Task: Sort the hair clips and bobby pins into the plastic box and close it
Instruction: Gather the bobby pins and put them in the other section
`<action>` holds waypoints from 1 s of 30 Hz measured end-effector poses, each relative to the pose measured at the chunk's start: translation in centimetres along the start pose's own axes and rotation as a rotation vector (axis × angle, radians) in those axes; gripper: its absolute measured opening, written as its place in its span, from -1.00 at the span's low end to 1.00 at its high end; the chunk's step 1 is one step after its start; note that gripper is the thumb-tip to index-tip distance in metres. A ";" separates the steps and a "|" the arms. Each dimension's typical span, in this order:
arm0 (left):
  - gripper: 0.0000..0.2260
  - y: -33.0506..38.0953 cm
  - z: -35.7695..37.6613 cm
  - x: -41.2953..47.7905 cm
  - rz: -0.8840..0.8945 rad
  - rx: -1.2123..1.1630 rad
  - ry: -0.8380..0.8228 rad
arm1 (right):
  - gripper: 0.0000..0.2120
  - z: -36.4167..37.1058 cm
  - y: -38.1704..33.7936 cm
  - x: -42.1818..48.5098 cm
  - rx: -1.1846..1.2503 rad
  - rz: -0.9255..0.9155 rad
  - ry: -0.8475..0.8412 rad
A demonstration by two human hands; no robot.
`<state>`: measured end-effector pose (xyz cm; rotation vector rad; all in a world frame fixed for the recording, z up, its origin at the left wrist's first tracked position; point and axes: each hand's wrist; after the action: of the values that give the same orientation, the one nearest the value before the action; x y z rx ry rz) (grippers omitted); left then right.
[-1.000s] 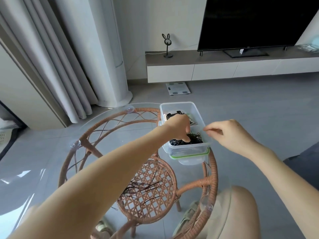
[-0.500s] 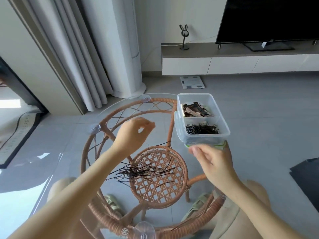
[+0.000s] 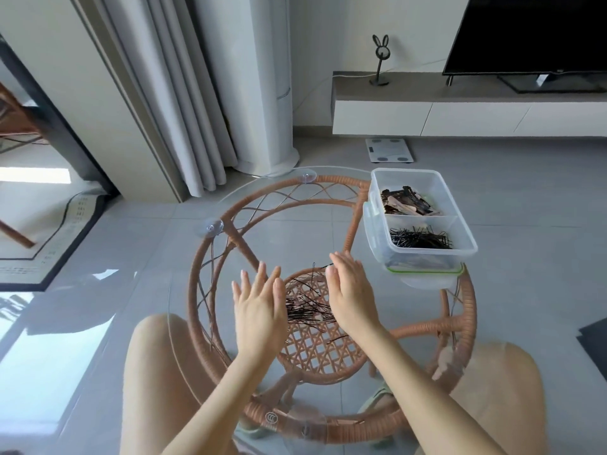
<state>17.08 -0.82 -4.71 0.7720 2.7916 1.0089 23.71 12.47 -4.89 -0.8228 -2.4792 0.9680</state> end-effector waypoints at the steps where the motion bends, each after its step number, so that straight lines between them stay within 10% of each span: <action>1: -0.42 0.5 0.2 0.2 -0.002 -0.032 -0.004 | -0.57 0.1 -0.6 -0.2 0.050 0.013 0.021; 18: -0.60 2.8 -1.4 0.1 -0.254 -0.875 -0.031 | -0.73 1.3 -4.4 -3.2 0.934 0.268 0.330; 24: -0.09 -0.7 -5.4 0.3 0.176 0.039 -0.496 | -0.29 -4.1 -0.2 -6.9 0.136 -0.073 -0.304; 30: 0.07 -0.8 -4.1 0.9 0.454 0.477 -0.510 | 0.01 -2.7 0.9 -5.7 -0.334 -0.248 -0.208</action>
<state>14.99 -3.28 -1.89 1.5138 2.4525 0.1038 29.79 10.75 -4.21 -0.5080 -2.8867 0.5882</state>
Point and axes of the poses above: each hand's wrist, its own x-axis towards the middle knuckle, its own z-axis out of the palm, y = z × x, and after that the axes turned 1 degree about -x, right-handed
